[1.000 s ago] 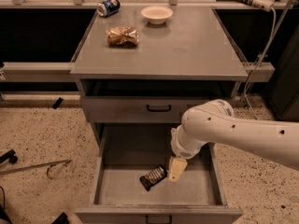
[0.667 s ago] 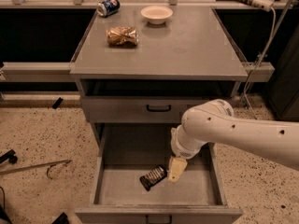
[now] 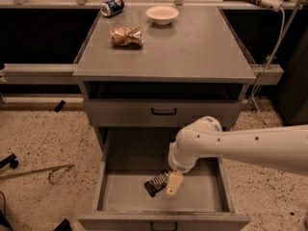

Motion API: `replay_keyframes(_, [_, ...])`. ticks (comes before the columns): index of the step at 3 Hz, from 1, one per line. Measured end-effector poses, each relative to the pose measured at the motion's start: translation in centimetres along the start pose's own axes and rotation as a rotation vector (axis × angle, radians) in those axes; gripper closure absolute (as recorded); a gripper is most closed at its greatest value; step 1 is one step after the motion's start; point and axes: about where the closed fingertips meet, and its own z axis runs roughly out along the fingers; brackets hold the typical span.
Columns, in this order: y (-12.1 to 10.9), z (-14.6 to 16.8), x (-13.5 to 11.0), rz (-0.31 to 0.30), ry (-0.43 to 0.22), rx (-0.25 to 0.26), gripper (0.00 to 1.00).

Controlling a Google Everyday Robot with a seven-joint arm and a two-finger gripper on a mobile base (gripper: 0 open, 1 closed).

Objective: Pick rxbar chocolate from middle drawer and place on counter

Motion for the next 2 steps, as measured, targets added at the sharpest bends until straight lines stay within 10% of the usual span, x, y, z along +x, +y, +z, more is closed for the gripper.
replay_keyframes(2, [0.3,9.9,1.2,0.085,0.005,-0.024,0.00])
